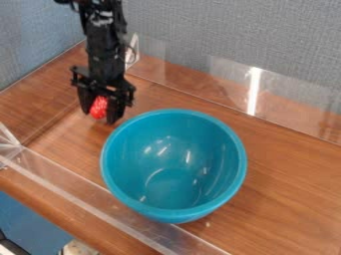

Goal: Put the strawberry in the blue bowl

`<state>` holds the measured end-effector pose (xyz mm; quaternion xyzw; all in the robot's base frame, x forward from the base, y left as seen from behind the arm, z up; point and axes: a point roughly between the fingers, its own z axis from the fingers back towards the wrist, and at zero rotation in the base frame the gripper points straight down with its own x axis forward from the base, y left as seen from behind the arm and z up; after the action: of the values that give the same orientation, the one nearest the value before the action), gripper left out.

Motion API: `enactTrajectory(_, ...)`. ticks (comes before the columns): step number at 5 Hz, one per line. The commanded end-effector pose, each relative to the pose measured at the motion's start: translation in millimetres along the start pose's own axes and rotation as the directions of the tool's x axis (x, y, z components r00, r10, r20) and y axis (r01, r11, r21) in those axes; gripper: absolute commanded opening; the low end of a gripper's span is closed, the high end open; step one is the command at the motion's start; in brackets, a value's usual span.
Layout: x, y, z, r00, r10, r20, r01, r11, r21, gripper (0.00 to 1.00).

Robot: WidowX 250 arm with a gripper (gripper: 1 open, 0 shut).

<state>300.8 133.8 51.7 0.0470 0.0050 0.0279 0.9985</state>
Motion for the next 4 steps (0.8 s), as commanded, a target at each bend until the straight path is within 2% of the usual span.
enactTrajectory(1,3.7,-7,59.2,0.99,-0.028,0.135,0.023,0.999,0.044,0.0)
enactTrajectory(2,-3.9,-26,111.3,0.968,-0.078,0.237,0.063,0.996,0.069,0.0)
enactTrajectory(3,-23.1,-70,136.8,0.941,-0.165,0.294,0.149,0.986,0.076,0.0)
enactTrajectory(4,-33.9,-121,126.5,0.928,-0.254,0.272,0.247,0.967,0.062,0.0)
